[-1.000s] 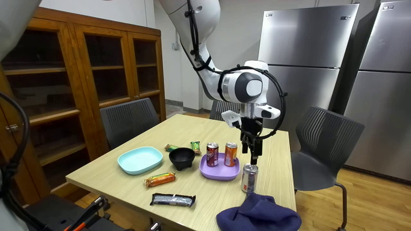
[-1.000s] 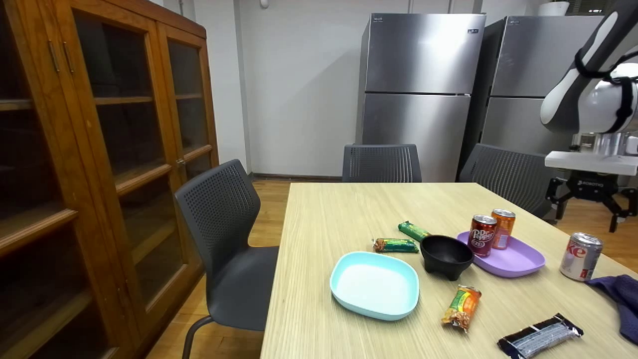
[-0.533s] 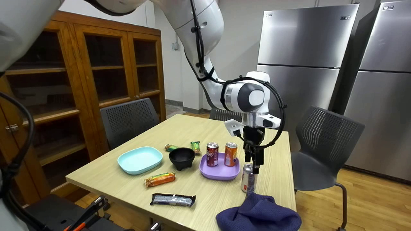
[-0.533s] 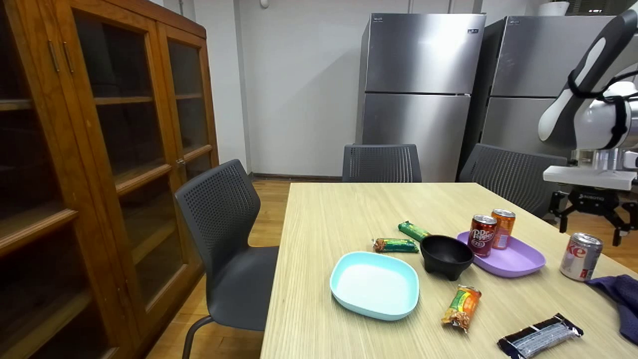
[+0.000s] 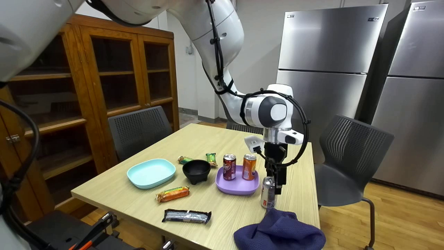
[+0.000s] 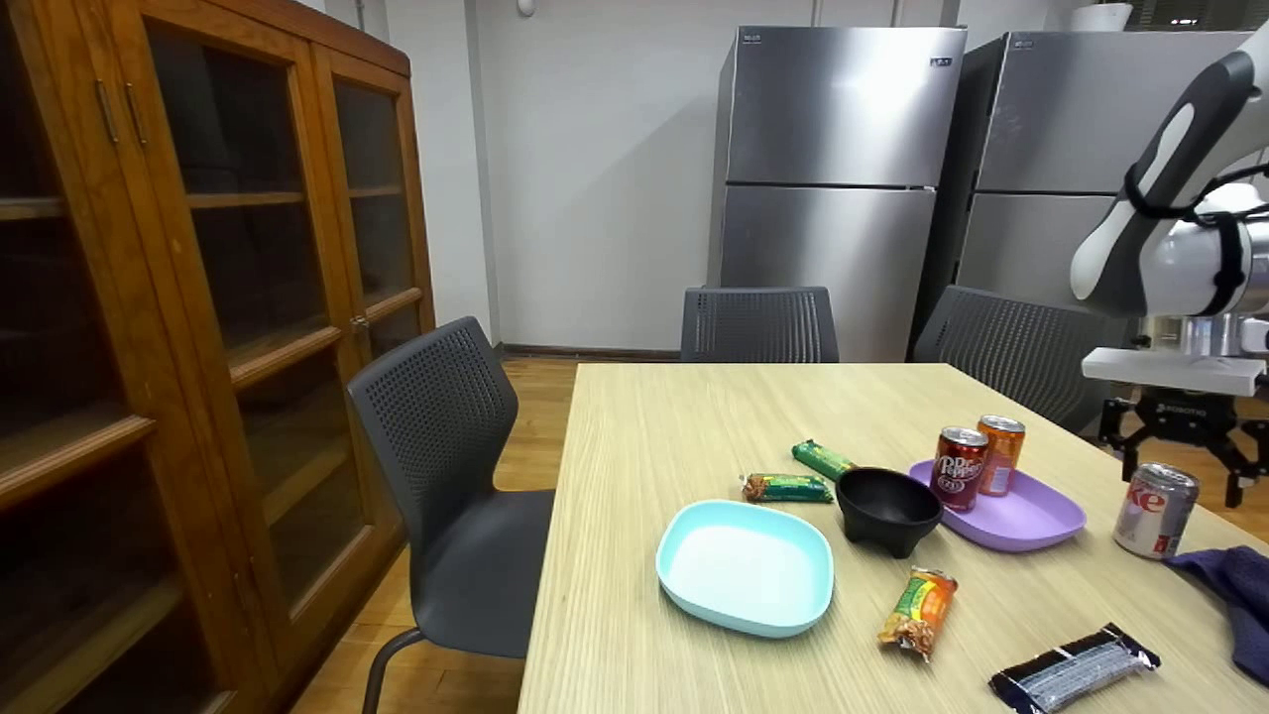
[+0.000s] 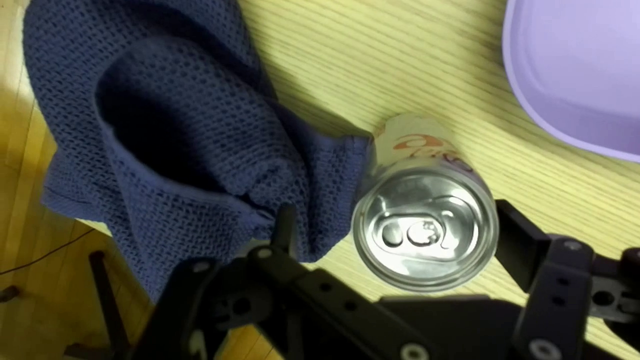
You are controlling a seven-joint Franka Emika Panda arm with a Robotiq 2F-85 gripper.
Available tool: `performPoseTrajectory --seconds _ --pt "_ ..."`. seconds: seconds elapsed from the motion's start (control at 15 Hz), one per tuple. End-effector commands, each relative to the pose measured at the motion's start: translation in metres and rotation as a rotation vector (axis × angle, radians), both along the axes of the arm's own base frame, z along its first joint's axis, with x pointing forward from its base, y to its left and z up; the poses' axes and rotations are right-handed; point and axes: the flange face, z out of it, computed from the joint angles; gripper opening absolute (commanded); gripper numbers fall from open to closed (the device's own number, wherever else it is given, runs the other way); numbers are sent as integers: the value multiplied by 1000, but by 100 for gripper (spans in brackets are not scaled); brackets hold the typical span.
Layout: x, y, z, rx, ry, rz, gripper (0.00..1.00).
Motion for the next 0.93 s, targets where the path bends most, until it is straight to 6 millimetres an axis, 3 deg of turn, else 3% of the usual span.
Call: performPoseTrajectory --seconds 0.0,0.2,0.87 --pt "3 -2 2 -8 18 -25 66" --pt "2 -1 5 -11 14 -23 41" --pt "-6 8 23 -6 -4 5 41"
